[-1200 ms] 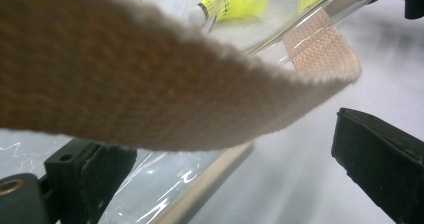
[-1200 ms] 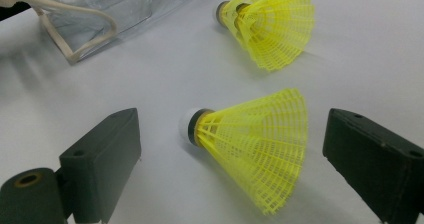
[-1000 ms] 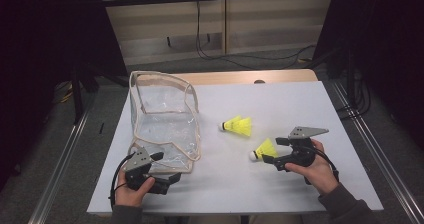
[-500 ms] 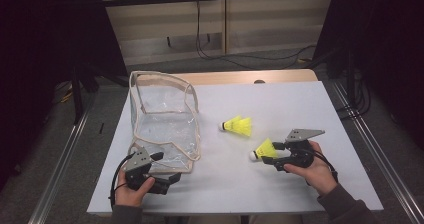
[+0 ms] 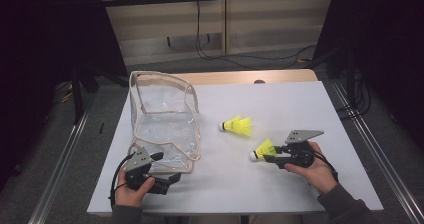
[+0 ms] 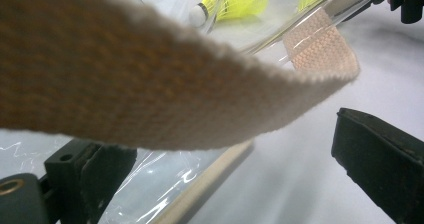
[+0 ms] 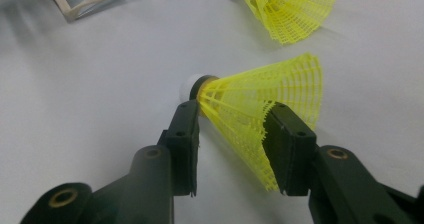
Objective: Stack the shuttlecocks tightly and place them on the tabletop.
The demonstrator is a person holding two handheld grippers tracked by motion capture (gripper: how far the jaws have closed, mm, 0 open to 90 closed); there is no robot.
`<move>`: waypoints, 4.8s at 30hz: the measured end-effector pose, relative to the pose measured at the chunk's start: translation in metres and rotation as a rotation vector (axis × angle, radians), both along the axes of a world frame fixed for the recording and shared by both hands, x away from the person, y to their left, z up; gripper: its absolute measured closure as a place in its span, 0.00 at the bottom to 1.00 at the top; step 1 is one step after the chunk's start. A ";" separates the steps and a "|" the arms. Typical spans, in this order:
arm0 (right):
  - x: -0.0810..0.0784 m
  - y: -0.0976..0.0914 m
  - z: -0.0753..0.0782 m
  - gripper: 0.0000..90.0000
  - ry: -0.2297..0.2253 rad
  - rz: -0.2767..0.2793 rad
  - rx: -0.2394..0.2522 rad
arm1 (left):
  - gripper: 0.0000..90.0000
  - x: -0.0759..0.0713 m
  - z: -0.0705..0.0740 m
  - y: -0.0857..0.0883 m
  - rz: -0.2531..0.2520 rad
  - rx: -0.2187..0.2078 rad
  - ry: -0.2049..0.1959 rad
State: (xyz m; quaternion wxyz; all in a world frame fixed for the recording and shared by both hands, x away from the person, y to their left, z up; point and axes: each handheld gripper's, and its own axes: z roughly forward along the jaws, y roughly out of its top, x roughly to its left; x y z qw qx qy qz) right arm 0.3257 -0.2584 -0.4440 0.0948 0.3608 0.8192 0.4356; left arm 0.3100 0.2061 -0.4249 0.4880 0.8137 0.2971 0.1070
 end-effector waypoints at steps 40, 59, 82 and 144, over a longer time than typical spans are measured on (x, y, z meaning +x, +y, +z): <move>0.001 -0.010 0.002 0.99 -0.007 -0.013 0.050 | 0.05 0.000 0.000 0.000 0.001 -0.007 0.000; 0.006 -0.015 0.008 0.99 -0.048 -0.076 0.094 | 0.05 0.000 0.000 0.000 0.003 0.000 0.000; 0.015 -0.014 0.011 0.99 -0.076 -0.108 0.102 | 0.05 -0.001 0.000 0.000 0.002 -0.005 -0.001; 0.040 -0.002 0.004 0.99 -0.075 -0.144 0.081 | 0.05 -0.001 -0.001 0.000 0.000 -0.001 0.001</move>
